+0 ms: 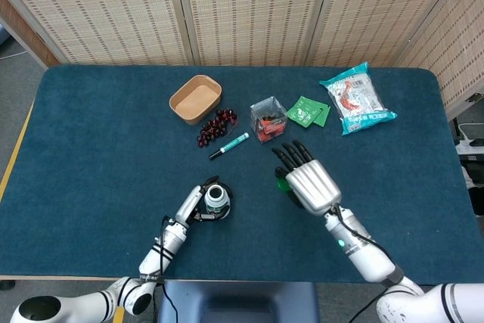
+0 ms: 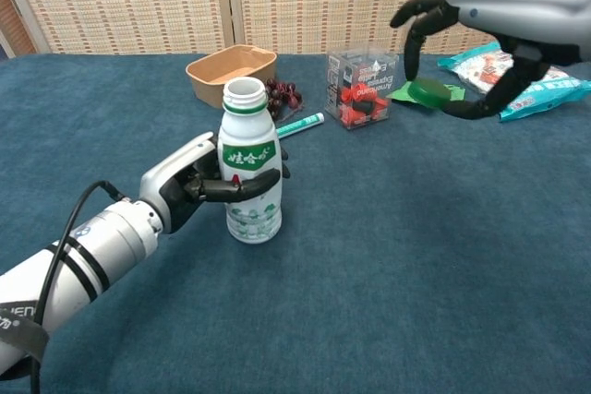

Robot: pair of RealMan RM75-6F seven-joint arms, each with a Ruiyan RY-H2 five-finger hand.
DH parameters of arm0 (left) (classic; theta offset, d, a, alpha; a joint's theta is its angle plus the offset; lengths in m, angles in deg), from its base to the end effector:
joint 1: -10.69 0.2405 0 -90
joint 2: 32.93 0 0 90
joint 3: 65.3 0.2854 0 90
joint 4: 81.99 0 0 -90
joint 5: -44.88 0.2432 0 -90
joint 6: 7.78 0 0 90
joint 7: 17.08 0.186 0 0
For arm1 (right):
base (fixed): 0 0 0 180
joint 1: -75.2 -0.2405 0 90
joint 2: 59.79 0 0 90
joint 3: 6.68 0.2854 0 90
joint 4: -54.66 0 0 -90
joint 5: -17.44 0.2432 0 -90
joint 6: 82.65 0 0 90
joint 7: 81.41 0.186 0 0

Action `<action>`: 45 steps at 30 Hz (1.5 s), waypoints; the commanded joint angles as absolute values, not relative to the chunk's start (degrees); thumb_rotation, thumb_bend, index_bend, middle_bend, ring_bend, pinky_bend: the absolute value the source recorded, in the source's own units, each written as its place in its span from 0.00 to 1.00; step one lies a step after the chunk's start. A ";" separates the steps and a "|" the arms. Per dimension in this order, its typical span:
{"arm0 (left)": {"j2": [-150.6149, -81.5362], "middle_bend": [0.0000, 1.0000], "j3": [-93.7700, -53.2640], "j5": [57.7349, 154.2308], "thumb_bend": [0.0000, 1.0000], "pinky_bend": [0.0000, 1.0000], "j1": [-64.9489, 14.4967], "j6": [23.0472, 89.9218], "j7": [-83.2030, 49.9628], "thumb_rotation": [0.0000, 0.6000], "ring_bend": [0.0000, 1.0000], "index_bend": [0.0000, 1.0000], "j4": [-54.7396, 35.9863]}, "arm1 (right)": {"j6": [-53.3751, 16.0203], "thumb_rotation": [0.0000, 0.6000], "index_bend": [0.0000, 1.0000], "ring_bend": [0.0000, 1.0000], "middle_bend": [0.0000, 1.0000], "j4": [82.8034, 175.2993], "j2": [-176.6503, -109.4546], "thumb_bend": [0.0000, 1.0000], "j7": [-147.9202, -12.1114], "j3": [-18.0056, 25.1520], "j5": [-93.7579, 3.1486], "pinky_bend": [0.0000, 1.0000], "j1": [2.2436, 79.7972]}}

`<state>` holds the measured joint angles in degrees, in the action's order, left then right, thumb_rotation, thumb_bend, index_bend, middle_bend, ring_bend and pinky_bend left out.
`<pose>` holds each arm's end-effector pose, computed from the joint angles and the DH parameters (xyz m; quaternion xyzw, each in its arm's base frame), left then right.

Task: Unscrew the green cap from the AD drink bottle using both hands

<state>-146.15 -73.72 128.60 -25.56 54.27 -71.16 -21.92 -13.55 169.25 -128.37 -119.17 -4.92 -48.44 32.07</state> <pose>-0.1461 0.3578 -0.1733 -0.4423 -0.6860 -0.5706 0.0902 -0.1169 -0.3398 0.0364 0.7844 -0.2473 0.3545 0.4450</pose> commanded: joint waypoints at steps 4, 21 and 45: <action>-146.74 0.57 -72.73 130.41 0.71 0.03 -25.01 56.31 -73.94 1.00 0.18 0.59 -24.17 | -16.97 1.00 0.60 0.00 0.07 163.13 -127.96 0.27 -115.56 -8.51 -50.23 0.00 35.02; -145.66 0.00 -71.19 131.59 0.53 0.00 -25.67 54.83 -80.29 1.00 0.00 0.00 -24.14 | -23.44 1.00 0.06 0.00 0.00 160.59 -128.58 0.27 -117.07 -8.63 -47.60 0.00 35.25; -143.56 0.00 -69.40 135.10 0.31 0.00 -26.12 58.66 -84.25 1.00 0.00 0.00 -21.91 | -23.88 1.00 0.00 0.00 0.00 164.20 -124.36 0.24 -114.57 -7.13 -47.95 0.00 36.57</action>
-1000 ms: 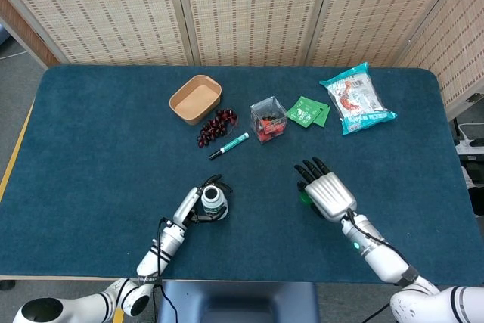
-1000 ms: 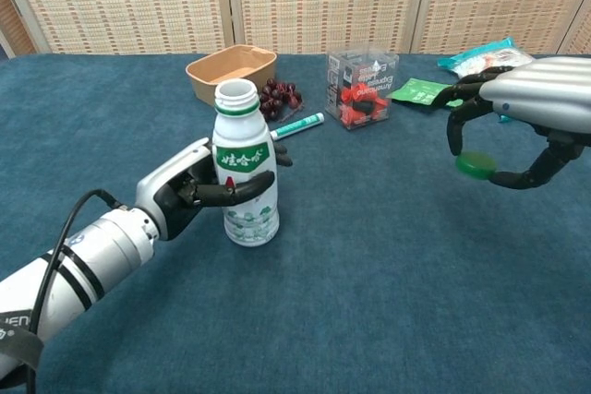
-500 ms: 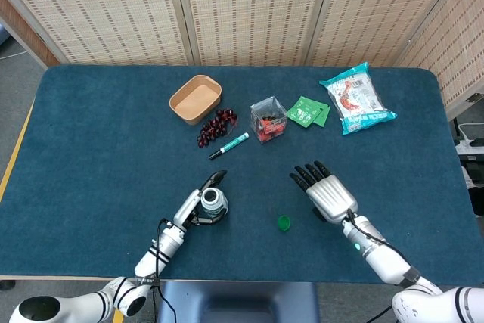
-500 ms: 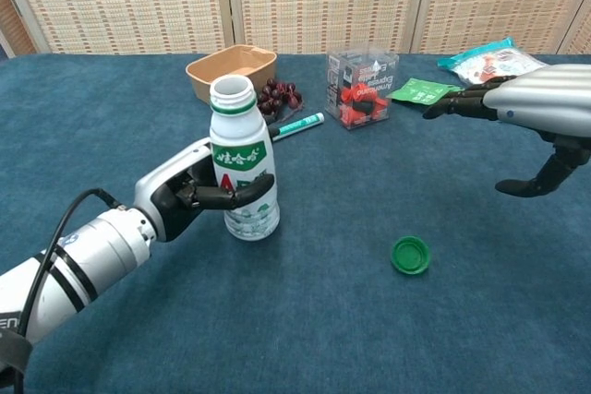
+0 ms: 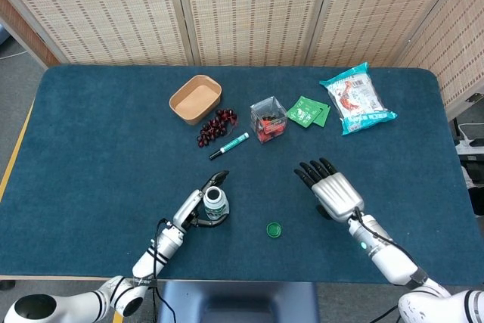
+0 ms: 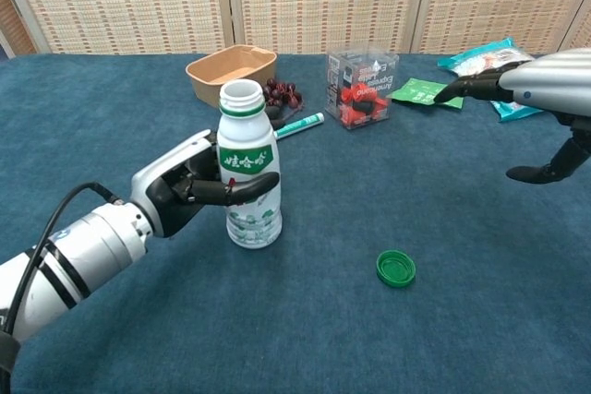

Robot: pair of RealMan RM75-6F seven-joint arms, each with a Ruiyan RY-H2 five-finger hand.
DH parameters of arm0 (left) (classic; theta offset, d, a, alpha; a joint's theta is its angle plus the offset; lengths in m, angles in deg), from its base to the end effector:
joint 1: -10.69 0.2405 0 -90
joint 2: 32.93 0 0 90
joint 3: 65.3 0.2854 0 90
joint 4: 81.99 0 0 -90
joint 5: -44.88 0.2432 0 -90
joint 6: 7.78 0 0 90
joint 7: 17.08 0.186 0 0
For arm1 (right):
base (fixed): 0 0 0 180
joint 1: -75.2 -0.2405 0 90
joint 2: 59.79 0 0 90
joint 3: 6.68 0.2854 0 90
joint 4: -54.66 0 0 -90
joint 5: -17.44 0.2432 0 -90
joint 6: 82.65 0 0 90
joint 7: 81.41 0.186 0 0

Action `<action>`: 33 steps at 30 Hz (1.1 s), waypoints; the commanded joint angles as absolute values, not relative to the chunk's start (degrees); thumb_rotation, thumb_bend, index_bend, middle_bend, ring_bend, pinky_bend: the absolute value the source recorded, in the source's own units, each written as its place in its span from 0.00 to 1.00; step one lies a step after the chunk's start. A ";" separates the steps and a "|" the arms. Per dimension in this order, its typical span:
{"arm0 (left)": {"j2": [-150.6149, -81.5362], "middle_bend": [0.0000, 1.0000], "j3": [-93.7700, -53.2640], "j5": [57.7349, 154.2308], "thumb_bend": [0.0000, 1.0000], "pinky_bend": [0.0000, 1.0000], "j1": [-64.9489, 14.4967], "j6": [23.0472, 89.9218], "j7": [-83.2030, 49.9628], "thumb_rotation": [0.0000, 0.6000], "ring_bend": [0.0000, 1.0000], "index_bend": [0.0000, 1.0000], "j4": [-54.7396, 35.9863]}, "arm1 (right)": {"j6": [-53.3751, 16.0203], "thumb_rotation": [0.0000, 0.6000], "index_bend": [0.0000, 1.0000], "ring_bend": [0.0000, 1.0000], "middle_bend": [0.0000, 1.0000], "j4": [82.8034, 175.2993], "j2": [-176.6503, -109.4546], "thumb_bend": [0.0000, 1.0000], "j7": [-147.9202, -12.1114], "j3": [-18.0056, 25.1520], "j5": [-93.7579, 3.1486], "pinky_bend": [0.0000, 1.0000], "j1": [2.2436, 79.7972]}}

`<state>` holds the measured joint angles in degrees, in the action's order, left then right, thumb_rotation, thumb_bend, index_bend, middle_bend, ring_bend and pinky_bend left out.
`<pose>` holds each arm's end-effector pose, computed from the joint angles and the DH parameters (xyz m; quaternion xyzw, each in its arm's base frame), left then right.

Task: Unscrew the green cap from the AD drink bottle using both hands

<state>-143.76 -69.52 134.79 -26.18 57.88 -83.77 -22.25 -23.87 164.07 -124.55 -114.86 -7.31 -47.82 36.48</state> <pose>-0.1457 0.3459 -0.1641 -0.4369 -0.6932 -0.5731 0.0104 -0.1925 -0.3347 0.0297 0.8111 -0.2925 0.2561 0.4369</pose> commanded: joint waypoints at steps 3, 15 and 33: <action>-143.11 0.00 -69.48 136.06 0.31 0.00 -25.80 61.17 -83.44 1.00 0.00 0.00 -21.94 | -23.83 1.00 0.00 0.00 0.00 164.35 -123.81 0.25 -113.86 -6.88 -48.30 0.00 36.83; -138.25 0.00 -65.91 138.75 0.31 0.00 -21.10 69.39 -71.74 1.00 0.00 0.00 -24.92 | -22.01 1.00 0.00 0.00 0.00 166.69 -120.24 0.24 -110.84 -6.70 -52.12 0.00 39.02; -118.12 0.00 -60.63 138.23 0.35 0.00 -2.93 85.95 -26.31 1.00 0.00 0.00 -22.66 | 12.87 1.00 0.00 0.00 0.00 152.20 -125.04 0.25 -101.69 -14.44 -68.06 0.00 69.27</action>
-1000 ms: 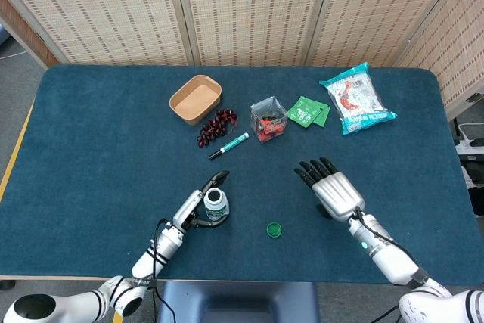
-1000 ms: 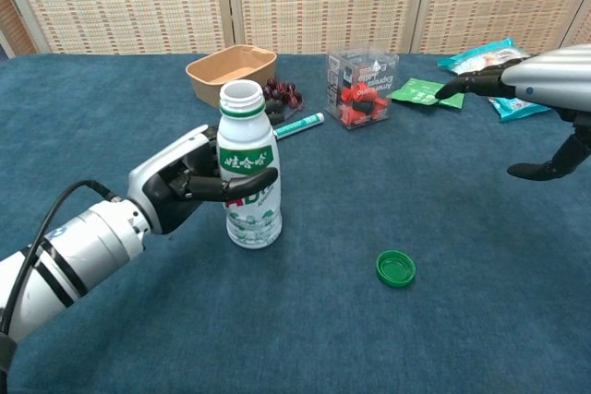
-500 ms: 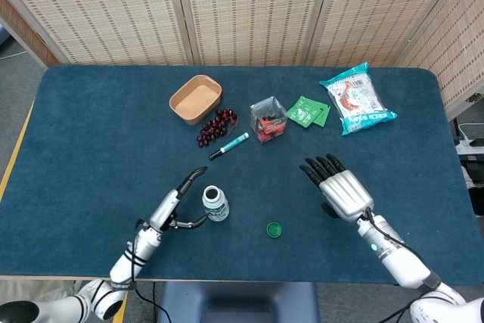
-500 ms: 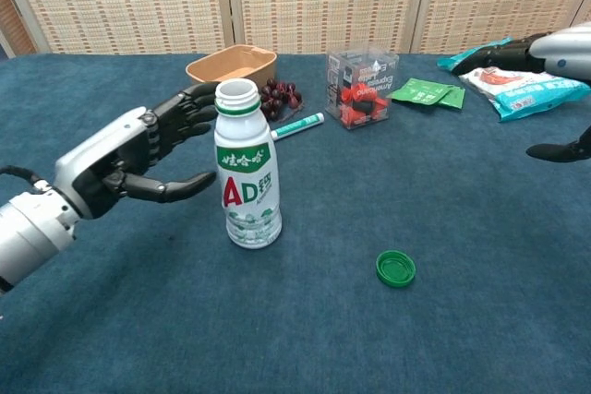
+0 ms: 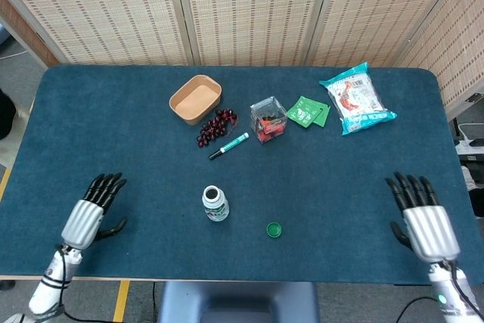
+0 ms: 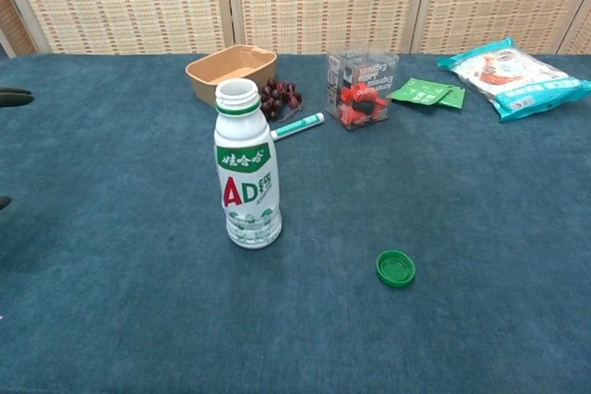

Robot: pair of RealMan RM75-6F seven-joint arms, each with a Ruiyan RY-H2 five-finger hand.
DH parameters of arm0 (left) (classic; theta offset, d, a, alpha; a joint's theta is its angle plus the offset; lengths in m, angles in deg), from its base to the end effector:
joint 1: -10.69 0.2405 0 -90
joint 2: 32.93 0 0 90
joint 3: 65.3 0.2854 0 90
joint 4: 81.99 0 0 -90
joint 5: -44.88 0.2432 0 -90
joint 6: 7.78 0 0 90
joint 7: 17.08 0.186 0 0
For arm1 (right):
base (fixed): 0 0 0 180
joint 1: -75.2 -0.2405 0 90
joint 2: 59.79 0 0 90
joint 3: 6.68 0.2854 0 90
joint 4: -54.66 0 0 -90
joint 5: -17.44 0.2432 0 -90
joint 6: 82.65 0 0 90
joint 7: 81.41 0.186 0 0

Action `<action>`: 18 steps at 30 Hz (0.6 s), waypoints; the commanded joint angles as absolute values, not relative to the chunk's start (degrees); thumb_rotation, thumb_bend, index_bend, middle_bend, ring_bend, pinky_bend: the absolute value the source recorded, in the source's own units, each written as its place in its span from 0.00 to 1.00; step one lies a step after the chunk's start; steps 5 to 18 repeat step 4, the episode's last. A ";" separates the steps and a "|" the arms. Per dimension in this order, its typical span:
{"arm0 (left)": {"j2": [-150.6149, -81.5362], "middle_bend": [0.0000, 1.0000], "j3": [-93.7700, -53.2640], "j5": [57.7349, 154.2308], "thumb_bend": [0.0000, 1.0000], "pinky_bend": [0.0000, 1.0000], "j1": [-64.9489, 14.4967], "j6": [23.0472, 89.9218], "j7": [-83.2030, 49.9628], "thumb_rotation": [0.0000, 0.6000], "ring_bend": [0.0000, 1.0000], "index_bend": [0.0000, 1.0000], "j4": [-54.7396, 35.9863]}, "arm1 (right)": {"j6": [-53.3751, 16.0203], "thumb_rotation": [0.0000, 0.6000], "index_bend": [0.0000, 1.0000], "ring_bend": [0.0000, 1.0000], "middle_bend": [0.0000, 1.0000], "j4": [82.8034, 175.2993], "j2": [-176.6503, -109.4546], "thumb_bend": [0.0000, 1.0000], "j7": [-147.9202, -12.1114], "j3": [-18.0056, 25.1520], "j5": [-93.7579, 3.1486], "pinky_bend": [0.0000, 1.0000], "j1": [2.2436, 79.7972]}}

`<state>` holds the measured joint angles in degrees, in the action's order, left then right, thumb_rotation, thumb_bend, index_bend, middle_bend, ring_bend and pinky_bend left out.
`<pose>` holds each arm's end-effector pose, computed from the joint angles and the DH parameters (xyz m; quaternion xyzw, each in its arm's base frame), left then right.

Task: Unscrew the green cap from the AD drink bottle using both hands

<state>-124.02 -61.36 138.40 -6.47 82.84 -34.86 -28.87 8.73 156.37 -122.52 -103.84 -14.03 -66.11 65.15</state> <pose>-0.3478 0.2868 0.0205 -0.6658 -0.3234 -0.4867 0.4640 -0.3158 -0.2111 0.1276 0.6586 -0.3099 0.3009 0.6161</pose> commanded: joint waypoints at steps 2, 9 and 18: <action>-116.86 0.00 -61.55 137.75 0.36 0.00 -2.79 86.18 -22.47 1.00 0.00 0.00 -20.34 | 13.08 1.00 0.00 0.00 0.00 152.13 -124.96 0.25 -100.56 -13.66 -67.56 0.00 69.86; -116.10 0.00 -62.40 137.16 0.36 0.00 -2.64 86.07 -20.23 1.00 0.00 0.00 -18.89 | 12.19 1.00 0.00 0.00 0.00 152.42 -124.49 0.25 -99.17 -13.22 -67.42 0.00 69.99; -116.10 0.00 -62.40 137.16 0.36 0.00 -2.64 86.07 -20.23 1.00 0.00 0.00 -18.89 | 12.19 1.00 0.00 0.00 0.00 152.42 -124.49 0.25 -99.17 -13.22 -67.42 0.00 69.99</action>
